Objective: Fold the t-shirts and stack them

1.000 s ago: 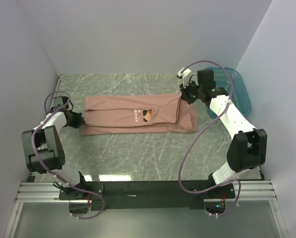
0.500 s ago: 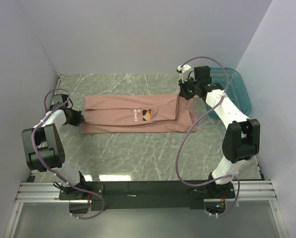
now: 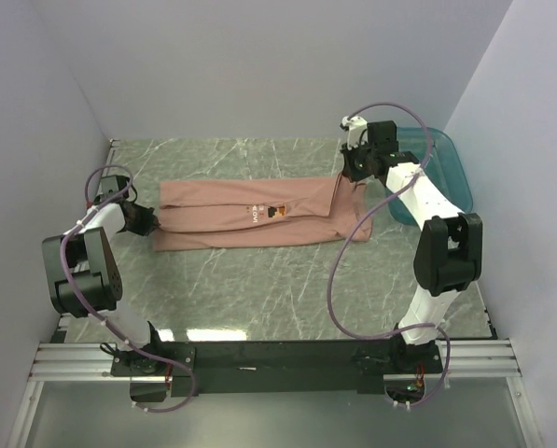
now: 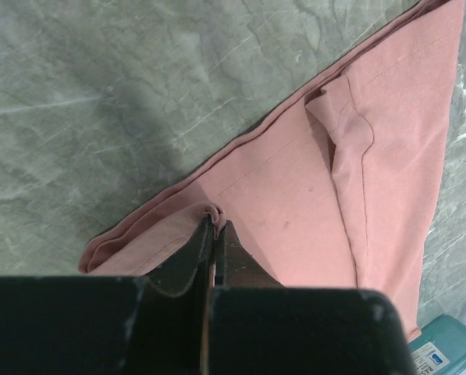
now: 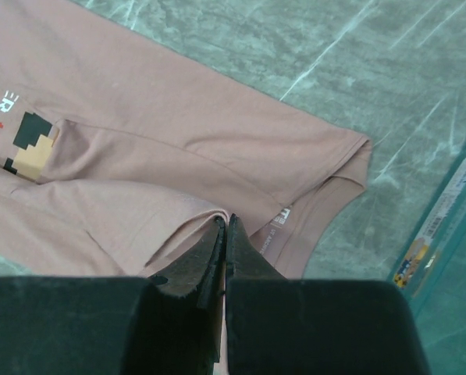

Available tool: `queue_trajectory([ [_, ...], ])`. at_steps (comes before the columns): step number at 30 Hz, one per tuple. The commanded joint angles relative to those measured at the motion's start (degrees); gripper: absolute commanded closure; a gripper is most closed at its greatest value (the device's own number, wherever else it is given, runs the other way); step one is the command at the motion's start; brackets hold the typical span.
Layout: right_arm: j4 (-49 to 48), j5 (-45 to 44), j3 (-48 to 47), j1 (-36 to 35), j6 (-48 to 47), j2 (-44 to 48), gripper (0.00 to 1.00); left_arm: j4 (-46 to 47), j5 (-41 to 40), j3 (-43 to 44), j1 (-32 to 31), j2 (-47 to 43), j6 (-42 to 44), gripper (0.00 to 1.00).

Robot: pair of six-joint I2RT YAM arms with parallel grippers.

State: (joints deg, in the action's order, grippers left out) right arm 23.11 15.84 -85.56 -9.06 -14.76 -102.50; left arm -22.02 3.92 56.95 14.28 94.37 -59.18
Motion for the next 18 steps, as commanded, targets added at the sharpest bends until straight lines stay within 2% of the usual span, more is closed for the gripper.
queue_trajectory([
  [1, -1.7, -0.9, -3.5, 0.3, 1.8, -1.3, 1.0, 0.7, 0.5, 2.7, 0.4, 1.0, 1.5, 1.0],
  [18, -1.8, -3.4, -4.7, 0.8, 2.1, -3.9, 1.0, 0.8, 1.4, 5.3, 0.4, 4.2, 3.7, 1.0],
])
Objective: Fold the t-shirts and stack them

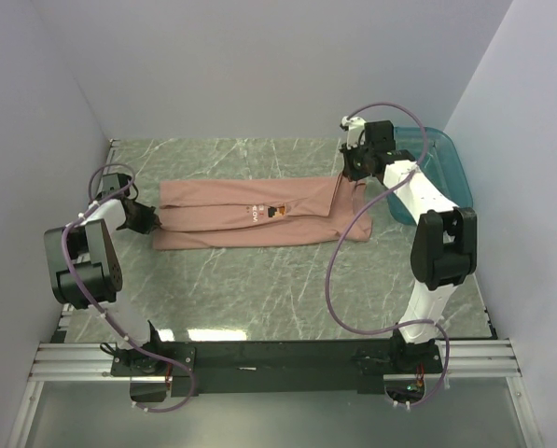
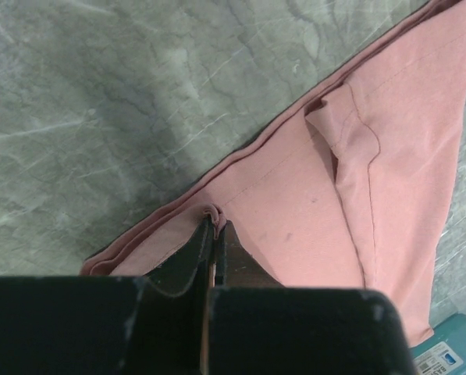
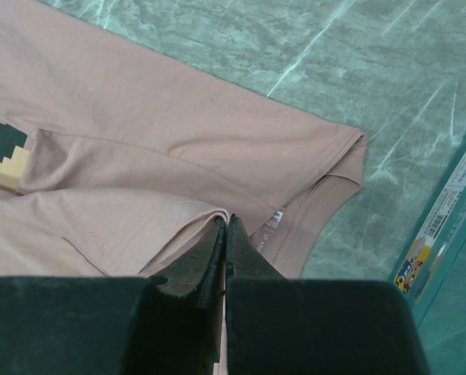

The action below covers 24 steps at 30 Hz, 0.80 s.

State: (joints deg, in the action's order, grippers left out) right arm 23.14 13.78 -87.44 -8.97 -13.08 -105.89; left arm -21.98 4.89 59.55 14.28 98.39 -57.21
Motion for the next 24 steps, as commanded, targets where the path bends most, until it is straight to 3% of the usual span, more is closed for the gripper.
queue_trajectory([
  [1, -1.6, -1.5, -2.8, 0.9, 0.4, -0.5, 1.0, 0.8, 0.5, 2.9, 0.3, 0.4, 2.0, 1.0],
  [17, -1.0, -1.4, -5.2, 0.9, 1.0, -3.6, 1.0, 2.7, 4.2, 4.0, 0.4, 1.0, 6.8, 0.97],
  [20, -0.6, -1.0, -5.5, 1.0, 1.0, -3.9, 1.0, 4.4, 5.5, 3.6, 0.3, -0.3, 8.5, 0.77],
  [21, -0.5, -0.9, -5.4, 0.9, 1.0, -4.0, 1.0, 4.8, 5.5, 3.5, 0.4, -0.9, 9.0, 0.62],
  [24, -0.3, -1.0, -5.7, 0.8, 0.9, -4.3, 1.0, 5.7, 4.3, 2.9, 0.3, -5.0, 10.4, 0.43],
])
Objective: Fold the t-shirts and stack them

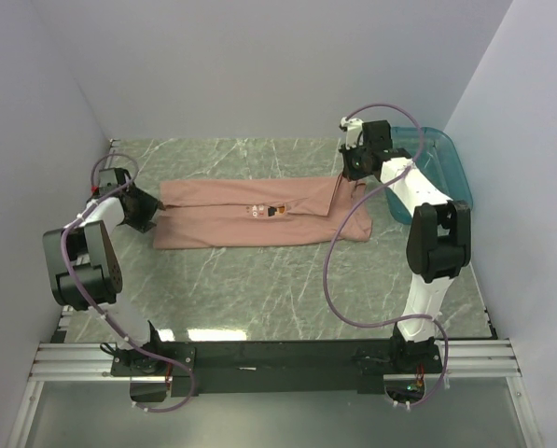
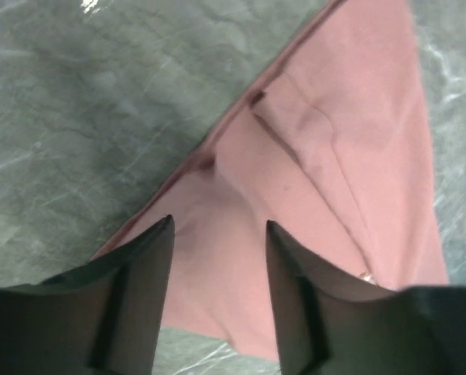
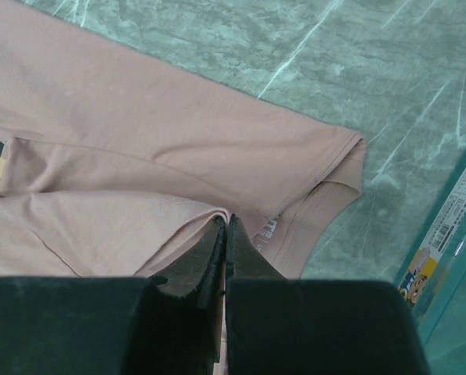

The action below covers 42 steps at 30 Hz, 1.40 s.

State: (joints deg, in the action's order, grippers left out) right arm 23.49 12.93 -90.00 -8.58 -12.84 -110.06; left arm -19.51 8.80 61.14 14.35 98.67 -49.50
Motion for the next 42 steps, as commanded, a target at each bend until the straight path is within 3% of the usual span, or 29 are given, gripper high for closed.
queue_trajectory([
  [1, -0.5, -0.2, -3.6, 0.4, 0.6, -0.5, 1.0, 3.3, -0.3, 1.2, 0.2, -7.7, 3.5, 0.4],
  [5, 0.3, 0.1, -4.8, 0.3, 0.6, -1.7, 1.0, 3.1, -2.7, 0.6, 0.4, -13.8, 6.5, 0.32],
  [16, 1.9, 0.1, -9.4, 0.0, 0.5, -4.6, 1.0, 4.3, 1.3, -12.3, 0.5, -33.1, 18.5, 0.32],
  [22, 3.3, -0.4, -11.8, -1.1, -0.1, -6.1, 1.0, 2.7, 5.1, -15.6, 0.2, -36.2, 20.4, 0.33],
  [36, 4.5, -4.0, -16.6, -2.8, -0.1, -10.9, 1.0, 2.3, 5.1, -15.8, -1.0, -36.8, 21.0, 0.33],
  [39, 4.3, -7.2, -18.1, -3.5, 0.8, -13.0, 0.87, 2.4, 5.1, -15.7, -1.1, -36.6, 21.0, 0.33],
  [40, 4.2, -8.3, -20.0, -3.7, 1.3, -14.6, 0.72, 2.4, 5.1, -15.7, -1.1, -36.7, 21.1, 0.33],
  [42, 5.2, -11.9, -25.3, -4.3, 2.3, -16.4, 0.6, 2.2, 5.0, -15.7, -1.2, -36.7, 21.2, 0.33],
])
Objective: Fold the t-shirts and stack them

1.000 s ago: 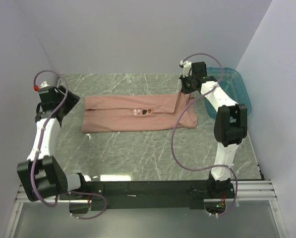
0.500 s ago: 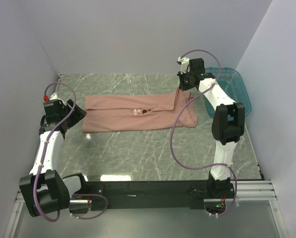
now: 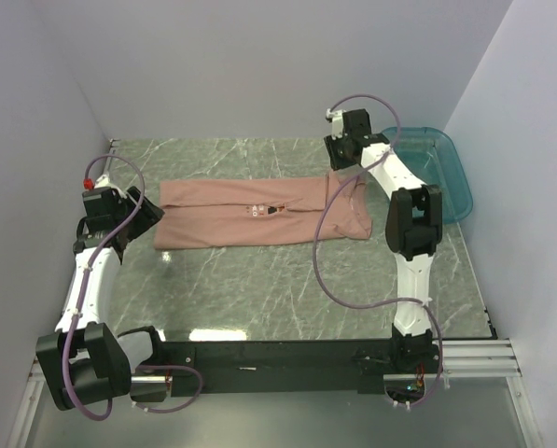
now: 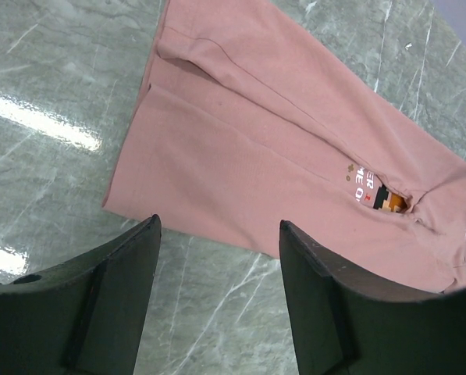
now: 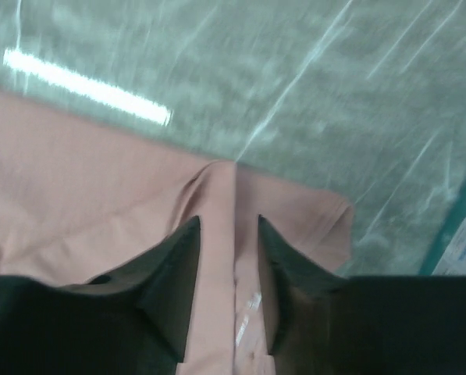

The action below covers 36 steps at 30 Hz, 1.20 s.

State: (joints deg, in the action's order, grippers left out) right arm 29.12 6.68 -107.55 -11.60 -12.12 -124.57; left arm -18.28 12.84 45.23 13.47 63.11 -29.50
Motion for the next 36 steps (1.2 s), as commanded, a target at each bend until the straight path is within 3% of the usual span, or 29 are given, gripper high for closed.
queue_trajectory([
  [1, 0.1, -6.5, -9.7, -1.2, 3.0, -3.6, 0.56, 0.7, 0.8, 0.4, -0.3, -1.1, 1.3, 0.33],
  [4, 1.9, -7.6, -12.6, -1.1, 3.6, -3.6, 0.48, -0.1, 0.0, 0.8, -0.3, -2.1, 1.9, 0.33],
  [6, 1.1, -3.3, -7.4, -1.0, 2.3, 0.7, 0.46, -0.6, -0.6, 0.9, -0.5, -3.4, 2.4, 0.33],
  [9, 5.5, 12.1, 1.0, -0.7, -5.4, 5.3, 0.49, 0.0, -0.6, 0.5, -1.0, -4.7, 2.6, 0.33],
  [13, 6.8, 17.7, 9.5, -0.9, -5.8, 10.4, 0.58, 0.4, 0.5, 0.3, -1.3, -4.9, 2.5, 0.33],
  [18, 5.4, 19.6, 14.2, -0.7, -1.2, 9.7, 0.55, 0.6, 0.6, 0.2, -1.8, -5.5, 2.6, 0.33],
  [24, 6.6, 20.2, 13.4, -0.7, -1.1, 7.4, 0.53, 0.8, 0.8, 0.2, -1.9, -5.5, 2.7, 0.33],
  [36, 5.7, 14.2, 12.5, -1.1, 2.6, 3.7, 0.52, 1.1, 1.1, 0.1, -2.0, -5.2, 2.5, 0.33],
])
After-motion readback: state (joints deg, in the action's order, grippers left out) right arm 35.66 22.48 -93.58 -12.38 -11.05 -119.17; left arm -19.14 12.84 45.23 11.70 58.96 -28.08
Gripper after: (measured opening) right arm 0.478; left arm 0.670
